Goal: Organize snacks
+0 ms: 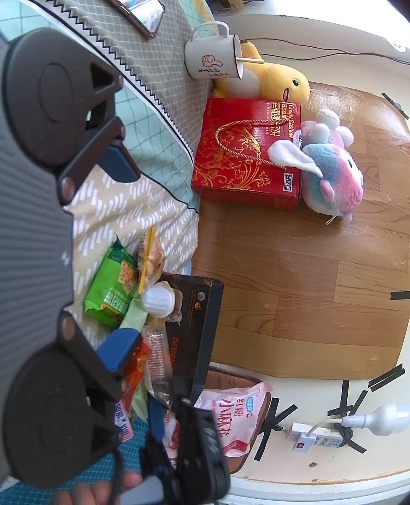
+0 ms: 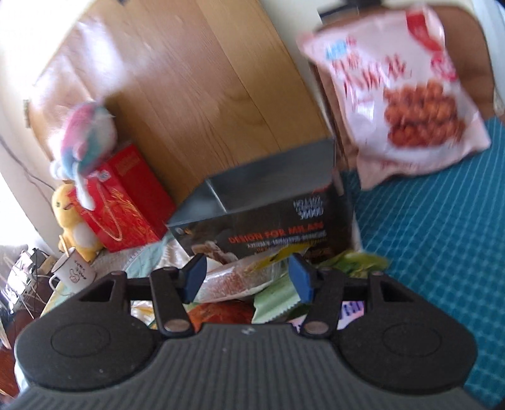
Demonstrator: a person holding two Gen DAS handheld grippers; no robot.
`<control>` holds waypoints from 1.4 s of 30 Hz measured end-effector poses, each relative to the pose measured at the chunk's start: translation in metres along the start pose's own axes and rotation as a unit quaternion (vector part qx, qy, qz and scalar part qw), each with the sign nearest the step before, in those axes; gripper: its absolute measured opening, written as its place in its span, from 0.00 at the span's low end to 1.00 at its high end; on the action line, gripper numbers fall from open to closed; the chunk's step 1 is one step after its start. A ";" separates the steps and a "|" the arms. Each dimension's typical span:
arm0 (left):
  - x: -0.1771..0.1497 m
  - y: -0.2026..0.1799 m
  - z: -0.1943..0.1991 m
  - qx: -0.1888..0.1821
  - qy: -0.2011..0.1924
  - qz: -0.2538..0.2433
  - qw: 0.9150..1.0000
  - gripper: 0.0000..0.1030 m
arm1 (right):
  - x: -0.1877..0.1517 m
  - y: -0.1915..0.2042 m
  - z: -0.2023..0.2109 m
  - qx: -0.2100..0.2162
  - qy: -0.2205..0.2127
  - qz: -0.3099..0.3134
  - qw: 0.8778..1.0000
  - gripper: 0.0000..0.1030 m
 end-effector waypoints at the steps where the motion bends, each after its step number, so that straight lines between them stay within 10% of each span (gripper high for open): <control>1: 0.000 0.000 0.000 -0.001 0.000 0.001 1.000 0.99 | -0.002 -0.004 -0.003 0.015 0.008 -0.023 1.000 0.35; 10: 0.000 0.000 0.002 -0.009 -0.002 0.003 1.000 0.99 | -0.035 -0.020 0.055 0.052 -0.003 -0.021 0.998 0.15; 15: 0.001 0.002 -0.005 -0.088 0.043 0.025 0.995 1.00 | -0.077 -0.035 0.092 0.061 0.010 0.005 0.998 0.15; 18: 0.005 -0.008 -0.010 -0.147 0.080 0.036 0.985 0.99 | -0.089 -0.042 0.106 0.042 0.012 0.021 0.999 0.24; 22: 0.017 -0.035 -0.011 -0.206 0.104 0.021 0.973 0.99 | -0.091 -0.039 0.115 0.008 -0.012 0.088 0.996 0.70; 25: 0.017 -0.064 -0.020 -0.230 0.134 -0.005 0.964 0.91 | -0.093 -0.032 0.112 -0.002 -0.011 0.147 0.989 0.77; 32: -0.006 -0.111 -0.047 -0.252 0.203 -0.047 0.945 0.52 | -0.099 -0.028 0.088 -0.025 0.001 0.216 0.976 0.75; 34: -0.009 -0.116 -0.043 -0.264 0.200 -0.057 0.942 0.44 | -0.098 -0.028 0.081 -0.014 0.019 0.214 0.977 0.48; 42: 0.036 -0.097 -0.022 -0.297 0.133 -0.006 0.945 0.42 | -0.076 -0.004 0.095 -0.003 -0.052 0.253 0.966 0.43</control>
Point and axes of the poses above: each gripper's, at about its wrist camera, not at the fingertips, and z roughly against the way its jaws point, y to its left, x to its top, the point moved 4 cm from there along -z, roughly the way its jaws point, and after that the axes turned 2 degrees about z, right-handed, at the moved point
